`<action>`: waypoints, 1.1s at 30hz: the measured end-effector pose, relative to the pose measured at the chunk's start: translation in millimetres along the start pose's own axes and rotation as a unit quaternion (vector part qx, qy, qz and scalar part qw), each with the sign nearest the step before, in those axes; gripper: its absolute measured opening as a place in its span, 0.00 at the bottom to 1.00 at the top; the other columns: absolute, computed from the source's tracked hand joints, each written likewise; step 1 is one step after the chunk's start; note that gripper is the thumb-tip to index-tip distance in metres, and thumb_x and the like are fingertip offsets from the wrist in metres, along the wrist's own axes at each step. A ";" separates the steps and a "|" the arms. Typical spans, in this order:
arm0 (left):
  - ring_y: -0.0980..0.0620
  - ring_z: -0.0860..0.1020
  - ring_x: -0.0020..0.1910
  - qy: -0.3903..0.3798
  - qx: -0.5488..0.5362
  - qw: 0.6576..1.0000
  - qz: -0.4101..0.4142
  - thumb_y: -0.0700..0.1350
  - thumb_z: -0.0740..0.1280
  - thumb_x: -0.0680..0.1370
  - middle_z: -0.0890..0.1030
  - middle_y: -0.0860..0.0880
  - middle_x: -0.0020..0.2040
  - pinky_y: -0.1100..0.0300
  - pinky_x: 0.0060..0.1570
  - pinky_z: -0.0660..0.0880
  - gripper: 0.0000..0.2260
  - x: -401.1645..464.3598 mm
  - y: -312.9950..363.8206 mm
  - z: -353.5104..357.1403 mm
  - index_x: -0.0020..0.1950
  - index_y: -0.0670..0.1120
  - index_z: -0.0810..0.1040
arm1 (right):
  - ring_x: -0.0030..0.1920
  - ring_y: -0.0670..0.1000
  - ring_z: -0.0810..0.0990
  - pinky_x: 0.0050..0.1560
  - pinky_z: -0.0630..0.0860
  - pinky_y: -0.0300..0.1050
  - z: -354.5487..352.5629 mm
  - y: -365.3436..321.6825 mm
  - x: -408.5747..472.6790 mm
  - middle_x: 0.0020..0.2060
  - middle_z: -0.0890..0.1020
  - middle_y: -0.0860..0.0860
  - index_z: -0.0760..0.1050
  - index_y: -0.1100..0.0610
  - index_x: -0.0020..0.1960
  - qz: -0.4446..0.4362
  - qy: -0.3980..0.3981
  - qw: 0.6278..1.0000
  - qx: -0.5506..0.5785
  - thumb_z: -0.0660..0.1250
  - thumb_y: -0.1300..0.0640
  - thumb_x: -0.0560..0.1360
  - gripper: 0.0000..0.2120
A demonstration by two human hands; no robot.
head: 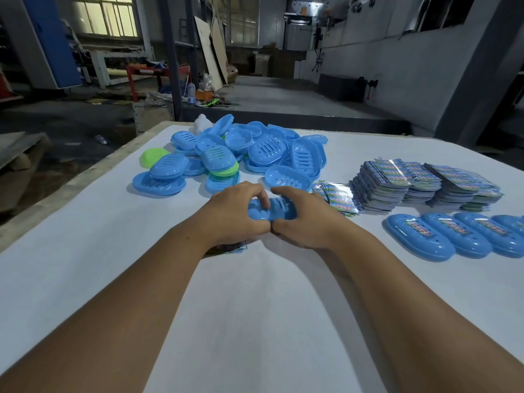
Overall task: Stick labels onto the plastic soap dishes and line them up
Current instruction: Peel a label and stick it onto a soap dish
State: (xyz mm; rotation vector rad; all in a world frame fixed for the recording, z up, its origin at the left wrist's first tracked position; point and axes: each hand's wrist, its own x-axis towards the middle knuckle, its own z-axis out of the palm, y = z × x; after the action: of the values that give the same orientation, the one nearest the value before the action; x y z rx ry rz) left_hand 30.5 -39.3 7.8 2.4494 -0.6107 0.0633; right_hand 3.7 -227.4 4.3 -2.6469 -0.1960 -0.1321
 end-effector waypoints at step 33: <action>0.53 0.77 0.53 -0.031 0.069 0.982 -0.173 0.48 0.80 0.68 0.76 0.56 0.52 0.56 0.50 0.74 0.22 -17.3 -8.7 -50.4 0.57 0.59 0.76 | 0.60 0.51 0.75 0.64 0.75 0.51 -19.9 11.2 -7.7 0.58 0.77 0.42 0.71 0.38 0.69 0.033 -0.083 0.995 0.037 0.69 0.29 0.55 0.43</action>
State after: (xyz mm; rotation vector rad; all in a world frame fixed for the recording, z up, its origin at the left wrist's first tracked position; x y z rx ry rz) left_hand 23.7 2.9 40.9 2.6639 -0.2040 -0.1145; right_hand -3.2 -247.5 15.8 -2.5872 -0.1640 0.1161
